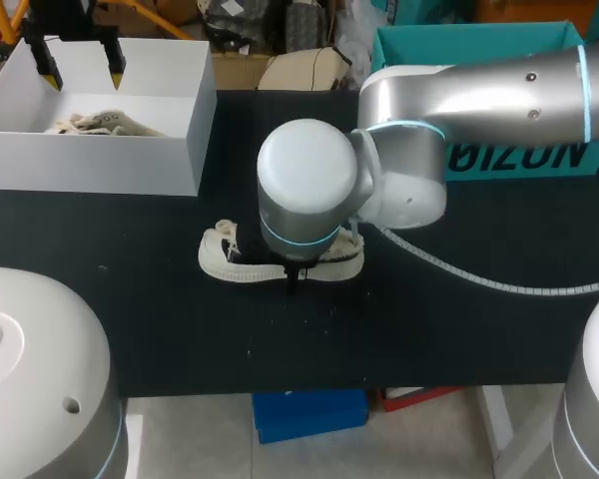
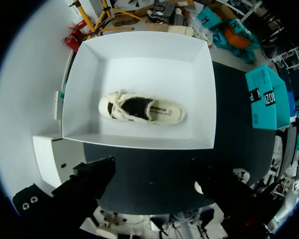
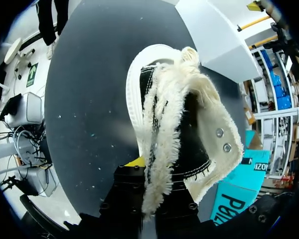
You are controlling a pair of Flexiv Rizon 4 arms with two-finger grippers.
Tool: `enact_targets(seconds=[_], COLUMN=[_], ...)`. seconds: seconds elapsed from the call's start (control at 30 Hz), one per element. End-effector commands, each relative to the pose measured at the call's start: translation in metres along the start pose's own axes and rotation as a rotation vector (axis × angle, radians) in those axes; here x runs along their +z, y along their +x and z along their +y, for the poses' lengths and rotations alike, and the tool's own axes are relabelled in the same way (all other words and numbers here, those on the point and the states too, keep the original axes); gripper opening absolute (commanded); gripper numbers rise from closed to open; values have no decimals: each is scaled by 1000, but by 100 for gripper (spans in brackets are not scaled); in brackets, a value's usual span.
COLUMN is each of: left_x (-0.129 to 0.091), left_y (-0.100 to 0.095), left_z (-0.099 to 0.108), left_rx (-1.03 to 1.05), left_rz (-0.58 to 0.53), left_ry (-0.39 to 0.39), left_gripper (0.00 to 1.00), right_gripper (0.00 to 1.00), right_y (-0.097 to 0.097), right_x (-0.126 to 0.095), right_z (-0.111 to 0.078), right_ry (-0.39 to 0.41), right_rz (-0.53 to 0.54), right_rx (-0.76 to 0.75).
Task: Take the shoe out of the shoebox, open the shoe tongue, remove and reinsert the insole, then place the shoe into the shoebox
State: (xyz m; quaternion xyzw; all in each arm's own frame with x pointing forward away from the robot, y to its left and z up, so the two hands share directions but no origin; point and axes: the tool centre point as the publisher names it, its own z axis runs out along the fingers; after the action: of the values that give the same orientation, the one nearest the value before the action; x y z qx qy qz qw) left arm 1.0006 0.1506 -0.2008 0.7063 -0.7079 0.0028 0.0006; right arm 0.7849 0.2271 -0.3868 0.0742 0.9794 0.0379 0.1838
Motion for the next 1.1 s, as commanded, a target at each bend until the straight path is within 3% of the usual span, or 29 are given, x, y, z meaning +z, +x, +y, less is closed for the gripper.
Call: enact_targets(seconds=[0.03, 0.07, 0.1, 0.13, 0.3, 0.67, 0.83, 1.1], left_x=[0, 0, 0, 0, 0, 0, 0, 0], left_y=[0, 0, 0, 0, 0, 0, 0, 0], left_z=[0, 0, 0, 0, 0, 0, 0, 0], left_rx=[-1, -1, -1, -1, -1, -1, -1, -1], left_rz=[-2, -2, -2, -2, -2, -2, -2, -2], left_ry=[-1, -1, -1, -1, -1, -1, -1, -1], left_gripper=[100, 100, 100, 100, 100, 100, 100, 100], right_gripper=[0, 0, 11, 100, 100, 100, 100, 100], right_y=[4, 4, 4, 4, -9, -67, -90, -101], right_x=[19, 19, 21, 21, -4, -96, -115, -119], right_z=[-2, -2, -3, -4, -17, -38, -50, -78], right_ry=[-29, -41, -43, -48, -14, -65, -176, -403], right_rz=[-15, -30, -33, -32, -20, 31, -37, 47], right_rx=[-5, -14, -37, -50, -22, -122, -196, -269])
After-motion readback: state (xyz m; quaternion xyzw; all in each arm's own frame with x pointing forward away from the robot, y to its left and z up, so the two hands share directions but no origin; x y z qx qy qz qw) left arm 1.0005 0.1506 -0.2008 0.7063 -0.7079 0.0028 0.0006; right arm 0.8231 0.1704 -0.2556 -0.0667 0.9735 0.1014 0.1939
